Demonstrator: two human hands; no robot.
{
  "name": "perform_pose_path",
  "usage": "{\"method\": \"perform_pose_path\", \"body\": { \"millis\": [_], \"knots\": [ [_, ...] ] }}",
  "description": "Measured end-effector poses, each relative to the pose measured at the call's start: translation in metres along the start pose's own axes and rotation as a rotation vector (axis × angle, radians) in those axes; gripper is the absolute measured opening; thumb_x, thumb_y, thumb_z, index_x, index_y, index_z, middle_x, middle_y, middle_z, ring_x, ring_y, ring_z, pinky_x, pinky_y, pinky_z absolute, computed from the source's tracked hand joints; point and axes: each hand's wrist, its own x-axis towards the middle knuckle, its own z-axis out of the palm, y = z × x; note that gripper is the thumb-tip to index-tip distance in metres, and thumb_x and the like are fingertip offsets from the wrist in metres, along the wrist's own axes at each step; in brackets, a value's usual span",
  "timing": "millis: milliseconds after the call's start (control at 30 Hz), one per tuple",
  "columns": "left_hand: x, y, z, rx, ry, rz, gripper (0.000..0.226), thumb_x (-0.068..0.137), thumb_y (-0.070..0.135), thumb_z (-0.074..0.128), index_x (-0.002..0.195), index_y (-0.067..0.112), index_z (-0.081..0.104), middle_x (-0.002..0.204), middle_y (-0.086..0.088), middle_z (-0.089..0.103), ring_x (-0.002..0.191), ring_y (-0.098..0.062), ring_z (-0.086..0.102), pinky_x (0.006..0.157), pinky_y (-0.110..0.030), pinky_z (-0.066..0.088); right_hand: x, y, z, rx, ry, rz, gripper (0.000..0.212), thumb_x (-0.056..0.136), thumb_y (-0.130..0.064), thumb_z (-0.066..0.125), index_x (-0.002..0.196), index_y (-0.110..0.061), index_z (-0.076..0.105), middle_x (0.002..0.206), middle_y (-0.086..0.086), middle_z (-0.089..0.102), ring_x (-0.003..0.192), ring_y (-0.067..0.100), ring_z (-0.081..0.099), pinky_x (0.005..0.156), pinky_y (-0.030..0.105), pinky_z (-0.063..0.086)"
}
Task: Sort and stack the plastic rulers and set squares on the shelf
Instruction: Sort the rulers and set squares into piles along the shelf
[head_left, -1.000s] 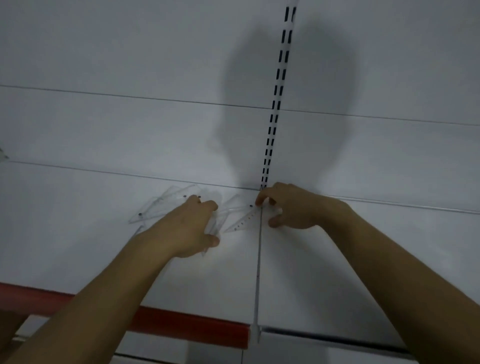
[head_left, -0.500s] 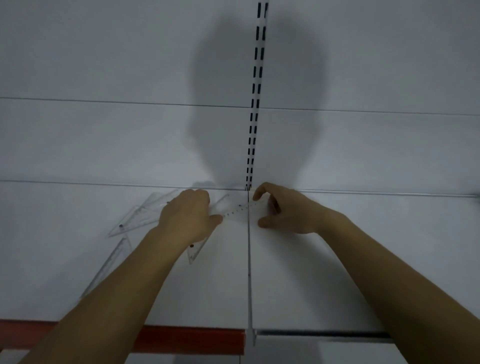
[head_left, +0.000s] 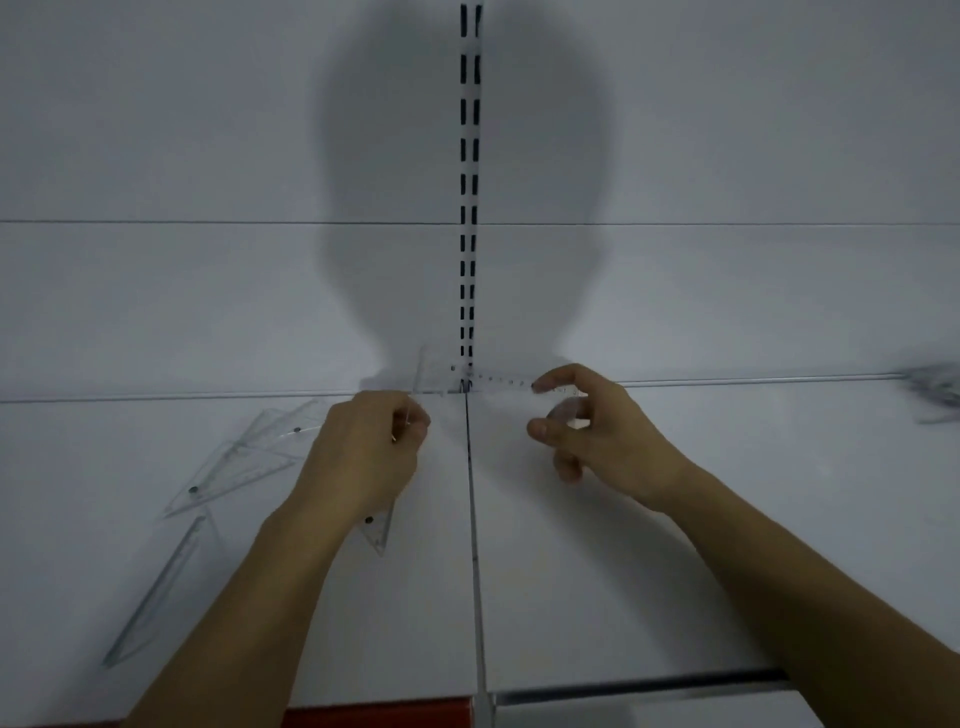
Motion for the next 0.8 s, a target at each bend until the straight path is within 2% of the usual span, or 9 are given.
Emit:
{"method": "perform_pose_path", "body": {
  "millis": [100, 233, 333, 433, 533, 600, 700, 800],
  "knots": [
    [-0.008, 0.017, -0.005, -0.081, 0.033, 0.051, 0.013, 0.099, 0.026, 0.056, 0.093, 0.031, 0.067, 0.082, 0.019, 0.062, 0.071, 0.003, 0.057, 0.059, -0.011, 0.035, -0.022, -0.005, -0.010, 0.063, 0.112, 0.075, 0.031, 0.085, -0.017, 0.079, 0.109, -0.017, 0.059, 0.074, 0.007, 0.067, 0.046, 0.024, 0.054, 0.048, 0.032, 0.045],
    [-0.019, 0.049, 0.009, -0.225, 0.048, 0.134, 0.016, 0.099, 0.026, 0.055, 0.089, 0.033, 0.067, 0.071, 0.012, 0.064, 0.069, 0.002, 0.059, 0.055, -0.010, 0.036, -0.058, -0.002, -0.020, 0.178, 0.390, 0.072, 0.012, 0.084, -0.015, 0.077, 0.085, -0.005, 0.070, 0.078, 0.010, 0.070, 0.044, 0.023, 0.058, 0.050, 0.027, 0.049],
    [-0.028, 0.078, 0.030, -0.295, 0.009, 0.212, 0.020, 0.100, 0.024, 0.049, 0.088, 0.033, 0.063, 0.062, 0.005, 0.061, 0.052, -0.006, 0.055, 0.051, -0.014, 0.040, -0.081, 0.007, -0.032, 0.314, 0.579, 0.079, 0.009, 0.088, -0.013, 0.073, 0.093, -0.006, 0.077, 0.081, 0.006, 0.073, 0.055, 0.025, 0.068, 0.057, 0.030, 0.058],
    [-0.033, 0.107, 0.051, -0.359, -0.049, 0.267, 0.022, 0.101, 0.025, 0.045, 0.090, 0.034, 0.061, 0.060, 0.003, 0.059, 0.049, -0.009, 0.053, 0.052, -0.028, 0.046, -0.098, 0.020, -0.064, 0.385, 0.681, 0.091, 0.014, 0.094, -0.004, 0.065, 0.103, -0.005, 0.075, 0.087, 0.012, 0.074, 0.071, 0.029, 0.075, 0.066, 0.031, 0.062],
    [-0.032, 0.140, 0.074, -0.385, -0.074, 0.314, 0.029, 0.101, 0.021, 0.037, 0.096, 0.038, 0.061, 0.066, 0.006, 0.062, 0.054, -0.011, 0.058, 0.056, -0.037, 0.052, -0.116, 0.033, -0.112, 0.470, 0.735, 0.097, 0.019, 0.098, 0.001, 0.057, 0.107, -0.005, 0.072, 0.095, 0.018, 0.073, 0.087, 0.030, 0.076, 0.077, 0.030, 0.062],
    [-0.031, 0.163, 0.093, -0.404, -0.092, 0.336, 0.037, 0.102, 0.014, 0.035, 0.103, 0.040, 0.061, 0.075, 0.010, 0.067, 0.062, -0.011, 0.065, 0.063, -0.036, 0.055, -0.128, 0.043, -0.143, 0.481, 0.750, 0.109, 0.020, 0.097, 0.003, 0.056, 0.108, -0.005, 0.071, 0.096, 0.017, 0.075, 0.090, 0.028, 0.076, 0.079, 0.031, 0.062],
    [-0.031, 0.203, 0.130, -0.396, -0.143, 0.357, 0.040, 0.104, 0.011, 0.035, 0.116, 0.038, 0.061, 0.088, 0.014, 0.072, 0.073, -0.011, 0.068, 0.070, -0.026, 0.055, -0.150, 0.067, -0.196, 0.407, 0.776, 0.148, 0.017, 0.096, 0.002, 0.059, 0.107, -0.004, 0.071, 0.091, 0.013, 0.078, 0.087, 0.026, 0.077, 0.075, 0.028, 0.062],
    [-0.029, 0.241, 0.170, -0.362, -0.135, 0.424, 0.039, 0.103, 0.014, 0.037, 0.122, 0.037, 0.061, 0.094, 0.016, 0.072, 0.074, -0.013, 0.067, 0.068, -0.025, 0.055, -0.172, 0.093, -0.259, 0.331, 0.832, 0.166, 0.011, 0.095, -0.002, 0.063, 0.101, -0.003, 0.072, 0.084, 0.012, 0.078, 0.079, 0.026, 0.077, 0.068, 0.027, 0.062]
  ]
}}
